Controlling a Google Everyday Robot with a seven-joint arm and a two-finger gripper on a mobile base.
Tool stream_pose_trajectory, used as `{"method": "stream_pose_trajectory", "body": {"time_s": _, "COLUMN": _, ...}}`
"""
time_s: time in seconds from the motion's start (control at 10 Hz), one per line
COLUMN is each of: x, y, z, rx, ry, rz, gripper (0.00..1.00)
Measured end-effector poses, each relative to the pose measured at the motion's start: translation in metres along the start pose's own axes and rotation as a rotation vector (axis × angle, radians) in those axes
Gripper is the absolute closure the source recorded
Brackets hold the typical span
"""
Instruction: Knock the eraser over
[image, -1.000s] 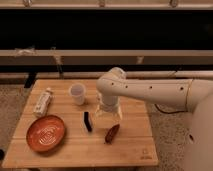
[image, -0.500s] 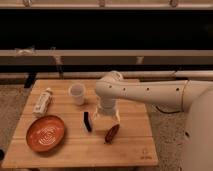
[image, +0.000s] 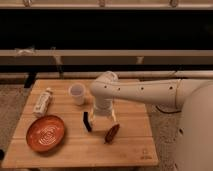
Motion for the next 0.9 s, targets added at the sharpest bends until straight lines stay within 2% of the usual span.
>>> {"method": "stream_pose_trajectory", "body": {"time_s": 0.4, "x": 0.000, "y": -0.032, "z": -0.004, "rx": 0.032, "ry": 0.002, "rz": -0.053, "gripper": 0.20}}
{"method": "stream_pose_trajectory", "body": {"time_s": 0.9, "x": -0.001, "y": -0.038, "z": -0.005, "rx": 0.044, "ry": 0.000, "rz": -0.074, "gripper": 0.20}}
